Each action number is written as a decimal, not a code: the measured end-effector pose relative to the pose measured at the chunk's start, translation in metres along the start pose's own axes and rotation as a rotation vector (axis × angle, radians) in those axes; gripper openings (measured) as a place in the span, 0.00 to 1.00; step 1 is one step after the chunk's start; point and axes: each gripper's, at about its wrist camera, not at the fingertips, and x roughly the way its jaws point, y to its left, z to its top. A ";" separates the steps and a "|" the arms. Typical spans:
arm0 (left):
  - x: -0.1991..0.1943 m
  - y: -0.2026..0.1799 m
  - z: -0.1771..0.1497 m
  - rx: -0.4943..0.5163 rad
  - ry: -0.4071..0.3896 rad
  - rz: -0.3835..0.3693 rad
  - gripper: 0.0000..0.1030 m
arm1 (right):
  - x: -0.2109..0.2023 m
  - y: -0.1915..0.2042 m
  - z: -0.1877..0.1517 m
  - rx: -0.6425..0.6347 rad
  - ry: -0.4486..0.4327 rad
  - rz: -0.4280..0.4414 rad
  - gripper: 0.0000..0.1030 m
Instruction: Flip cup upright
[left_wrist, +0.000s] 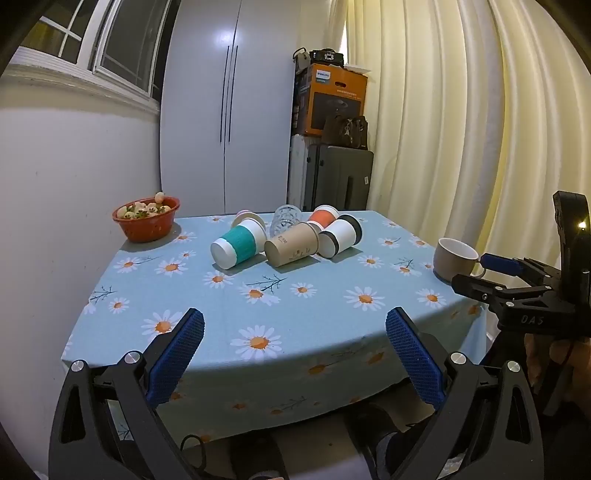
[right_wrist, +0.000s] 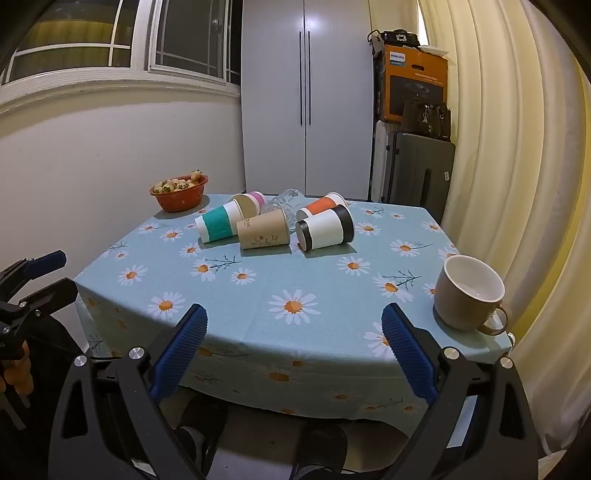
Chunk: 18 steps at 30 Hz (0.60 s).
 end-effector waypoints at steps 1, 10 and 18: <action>0.000 0.000 0.000 0.003 -0.002 0.004 0.94 | 0.000 0.000 0.000 0.006 0.001 0.003 0.92; -0.002 0.001 -0.003 0.009 -0.001 0.001 0.94 | 0.000 0.000 0.000 -0.004 -0.001 -0.002 0.93; -0.001 -0.002 -0.003 0.013 0.005 0.004 0.94 | -0.001 0.000 0.000 0.001 0.005 0.000 0.93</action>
